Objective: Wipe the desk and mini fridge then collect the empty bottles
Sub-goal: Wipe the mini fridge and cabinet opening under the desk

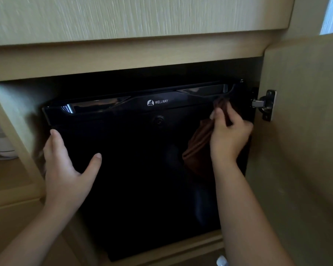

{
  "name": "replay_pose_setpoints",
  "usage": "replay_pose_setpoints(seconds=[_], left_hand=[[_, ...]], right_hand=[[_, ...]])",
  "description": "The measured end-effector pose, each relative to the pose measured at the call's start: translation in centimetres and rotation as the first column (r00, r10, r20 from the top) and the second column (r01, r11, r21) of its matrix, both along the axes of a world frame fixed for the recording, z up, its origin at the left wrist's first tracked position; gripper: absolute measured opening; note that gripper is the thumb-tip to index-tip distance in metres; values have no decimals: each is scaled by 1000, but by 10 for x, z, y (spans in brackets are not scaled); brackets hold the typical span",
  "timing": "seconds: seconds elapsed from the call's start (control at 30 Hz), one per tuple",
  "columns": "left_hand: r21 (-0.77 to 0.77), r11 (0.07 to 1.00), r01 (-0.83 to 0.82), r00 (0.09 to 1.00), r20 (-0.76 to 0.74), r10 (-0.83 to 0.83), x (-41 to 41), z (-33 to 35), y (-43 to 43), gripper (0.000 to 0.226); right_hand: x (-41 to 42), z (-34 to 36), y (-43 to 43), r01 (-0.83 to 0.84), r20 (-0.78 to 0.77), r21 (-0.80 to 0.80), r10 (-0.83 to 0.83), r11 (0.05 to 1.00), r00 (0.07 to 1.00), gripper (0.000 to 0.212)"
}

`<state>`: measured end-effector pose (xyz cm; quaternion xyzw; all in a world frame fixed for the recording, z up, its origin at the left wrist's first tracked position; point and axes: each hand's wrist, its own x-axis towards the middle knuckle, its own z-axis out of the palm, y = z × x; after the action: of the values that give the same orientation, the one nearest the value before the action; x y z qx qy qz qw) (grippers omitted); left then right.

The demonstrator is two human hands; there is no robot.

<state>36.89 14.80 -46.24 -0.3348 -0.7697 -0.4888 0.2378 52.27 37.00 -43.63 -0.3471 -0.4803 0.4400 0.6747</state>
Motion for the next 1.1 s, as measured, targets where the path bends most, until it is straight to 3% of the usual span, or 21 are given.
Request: replay_pose_setpoints(seconds=[0.1,0.33,0.47,0.6,0.73,0.8,0.93,1.1], left_hand=[[-6,1000,11,1000,-8,-11,-1,-2,-1,95],[-37,997,66,995,75,-63,-1,-29,-7,109],[-88,991,101,989,115,-91,2,-61,-13,103],[-101,979,179,968,193,-158,3,-82,-20,100],[-55,979,196,943,284,-173,7,-103,-19,97],[-46,977,210,925,333,-183,10,-115,-19,97],[-67,975,213,917,358,-176,9,-130,-21,99],[-92,979,182,937,318,-144,6,-135,-20,100]], right_hand=[[-8,4,-5,44,-3,45,-44,998,999,36],[4,-82,-3,93,-30,-222,-102,970,994,37],[6,-137,-12,108,12,-376,-112,920,994,38],[7,-142,-13,120,43,-346,-112,930,993,35],[-4,-107,-12,105,8,-76,-105,992,994,30],[-12,-106,-12,139,-28,-35,-140,990,990,34],[-11,-147,-4,210,-37,-162,-219,964,975,36],[7,-217,6,217,113,-407,-187,887,976,35]])
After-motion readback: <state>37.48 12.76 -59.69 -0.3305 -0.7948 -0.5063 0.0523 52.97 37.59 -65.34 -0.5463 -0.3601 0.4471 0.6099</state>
